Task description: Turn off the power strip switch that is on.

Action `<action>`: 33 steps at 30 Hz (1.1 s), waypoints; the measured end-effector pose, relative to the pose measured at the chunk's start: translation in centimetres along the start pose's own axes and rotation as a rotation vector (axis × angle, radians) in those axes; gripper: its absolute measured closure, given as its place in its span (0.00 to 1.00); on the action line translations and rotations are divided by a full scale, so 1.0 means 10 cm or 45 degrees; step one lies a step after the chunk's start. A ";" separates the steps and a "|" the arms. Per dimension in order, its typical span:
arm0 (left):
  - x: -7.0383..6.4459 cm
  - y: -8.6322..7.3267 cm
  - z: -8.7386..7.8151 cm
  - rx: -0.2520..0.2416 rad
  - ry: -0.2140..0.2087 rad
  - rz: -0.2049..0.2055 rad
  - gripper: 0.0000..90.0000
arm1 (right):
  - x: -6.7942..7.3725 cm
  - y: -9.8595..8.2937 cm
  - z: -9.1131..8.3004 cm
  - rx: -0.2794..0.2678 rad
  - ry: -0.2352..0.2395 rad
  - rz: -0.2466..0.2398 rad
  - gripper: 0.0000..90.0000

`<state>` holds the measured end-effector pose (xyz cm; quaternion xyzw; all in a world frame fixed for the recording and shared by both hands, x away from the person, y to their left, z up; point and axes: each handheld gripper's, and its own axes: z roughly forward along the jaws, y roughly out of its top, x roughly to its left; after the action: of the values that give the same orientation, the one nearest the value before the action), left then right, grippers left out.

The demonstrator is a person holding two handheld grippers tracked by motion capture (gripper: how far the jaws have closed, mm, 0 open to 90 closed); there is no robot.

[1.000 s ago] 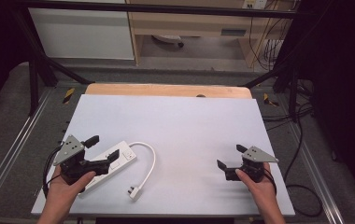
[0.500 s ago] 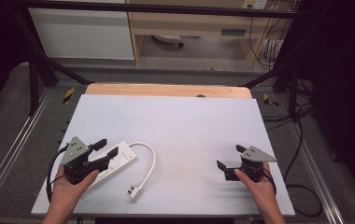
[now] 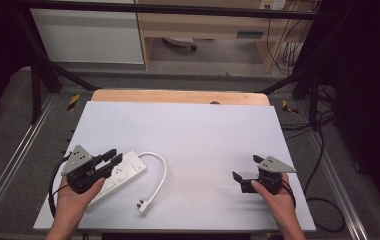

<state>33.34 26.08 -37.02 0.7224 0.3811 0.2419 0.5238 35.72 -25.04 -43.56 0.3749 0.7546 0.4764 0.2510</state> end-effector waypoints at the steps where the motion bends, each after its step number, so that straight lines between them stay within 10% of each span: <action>1: 0.00 0.00 0.01 0.004 -0.003 0.001 0.79 | 0.00 0.00 0.00 0.000 0.000 0.000 0.03; 33: 0.09 -0.16 0.12 0.149 -0.072 -0.045 1.00 | -0.03 -0.01 0.00 0.007 -0.010 0.012 0.03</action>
<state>34.27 26.36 -38.94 0.7516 0.3922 0.1894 0.4953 35.85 -25.33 -43.62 0.3809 0.7532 0.4741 0.2506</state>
